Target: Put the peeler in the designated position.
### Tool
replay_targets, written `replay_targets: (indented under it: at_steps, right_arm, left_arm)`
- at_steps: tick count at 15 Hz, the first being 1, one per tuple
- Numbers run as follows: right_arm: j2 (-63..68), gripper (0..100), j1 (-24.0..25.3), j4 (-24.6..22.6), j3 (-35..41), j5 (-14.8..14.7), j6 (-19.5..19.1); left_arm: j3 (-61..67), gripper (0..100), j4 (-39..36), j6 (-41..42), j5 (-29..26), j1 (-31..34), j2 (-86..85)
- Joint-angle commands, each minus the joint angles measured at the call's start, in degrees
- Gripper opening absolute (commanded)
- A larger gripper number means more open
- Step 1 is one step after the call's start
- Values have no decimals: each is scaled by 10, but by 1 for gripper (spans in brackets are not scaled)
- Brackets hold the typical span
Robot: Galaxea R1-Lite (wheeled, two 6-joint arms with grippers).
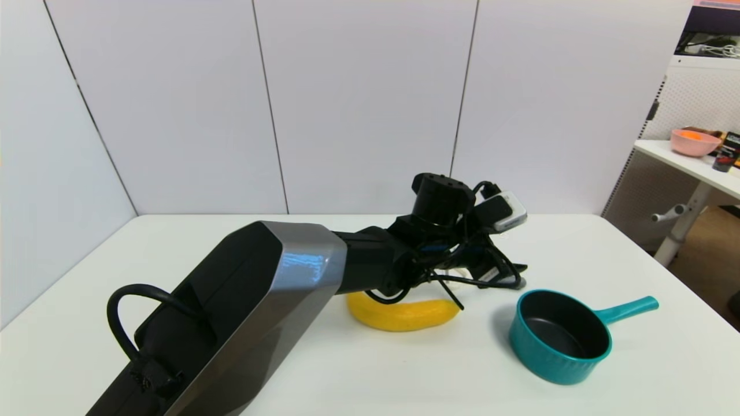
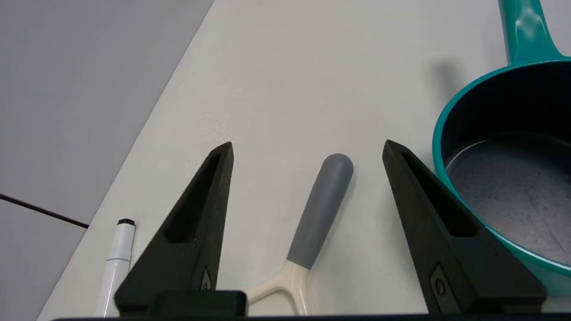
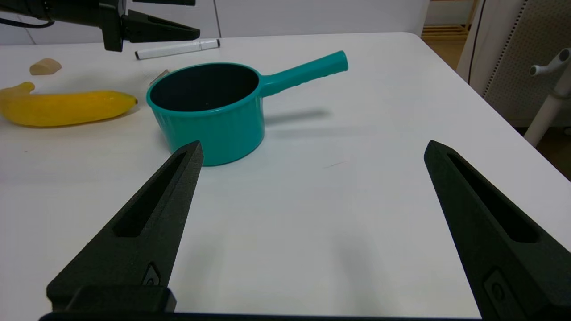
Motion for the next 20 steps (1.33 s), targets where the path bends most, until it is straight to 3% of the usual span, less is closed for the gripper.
replay_targets:
  at_steps: [1, 4, 6, 8, 11, 14, 16, 20]
  right_arm:
    - [1, 100, 0, 0, 1, 0, 0]
    - [1, 100, 0, 0, 1, 1, 0]
    - [1, 100, 0, 0, 1, 0, 0]
    - [1, 100, 0, 0, 1, 0, 0]
    - [1, 100, 0, 0, 1, 0, 0]
    - [1, 100, 0, 0, 1, 0, 0]
    - [1, 100, 0, 0, 1, 0, 0]
    - [1, 100, 0, 0, 1, 1, 0]
  left_arm:
    - [0, 100, 16, 23, 1, 26, -35]
    - [23, 100, 187, 69, 13, 59, -139]
    - [52, 100, 341, 91, 65, 81, -233]
    - [139, 100, 411, 85, 111, 97, -334]
    - [349, 100, 414, 63, 184, 141, -515]
    - [560, 100, 386, 16, 189, 196, -707]
    - [694, 100, 325, 9, 189, 250, -842]
    - [937, 100, 191, -82, 188, 313, -1093]
